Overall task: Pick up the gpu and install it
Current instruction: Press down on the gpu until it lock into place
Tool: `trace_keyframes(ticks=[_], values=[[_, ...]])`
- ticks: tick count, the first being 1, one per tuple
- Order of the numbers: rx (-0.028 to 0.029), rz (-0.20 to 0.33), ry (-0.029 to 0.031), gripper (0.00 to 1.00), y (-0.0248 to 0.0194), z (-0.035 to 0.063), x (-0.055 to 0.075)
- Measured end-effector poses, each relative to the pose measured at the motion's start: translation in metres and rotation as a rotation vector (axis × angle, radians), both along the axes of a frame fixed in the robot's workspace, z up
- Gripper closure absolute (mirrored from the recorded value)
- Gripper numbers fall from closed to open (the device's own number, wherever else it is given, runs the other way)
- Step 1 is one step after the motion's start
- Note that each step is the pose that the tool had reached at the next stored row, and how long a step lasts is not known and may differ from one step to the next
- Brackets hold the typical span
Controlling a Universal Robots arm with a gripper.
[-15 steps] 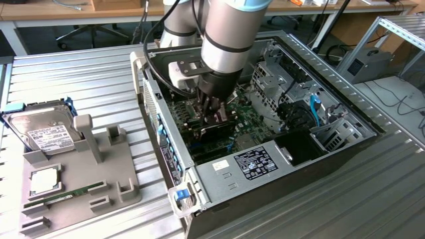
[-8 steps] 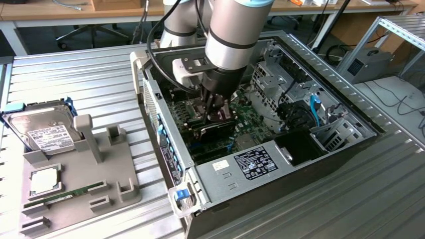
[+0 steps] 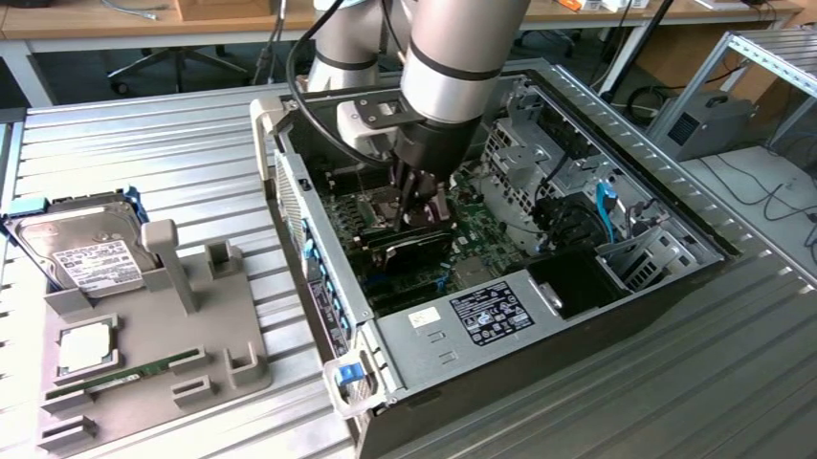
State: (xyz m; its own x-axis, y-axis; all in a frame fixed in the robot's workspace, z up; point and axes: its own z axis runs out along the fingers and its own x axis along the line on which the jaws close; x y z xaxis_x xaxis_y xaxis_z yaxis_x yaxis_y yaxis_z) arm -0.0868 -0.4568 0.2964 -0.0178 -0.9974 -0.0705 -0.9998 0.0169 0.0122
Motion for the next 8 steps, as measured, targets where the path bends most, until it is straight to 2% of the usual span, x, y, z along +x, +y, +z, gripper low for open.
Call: trace_keyframes(ticks=[8], values=[[0.0001,0.000,-0.0001,0.89,0.0000,0.0084,0.0006]])
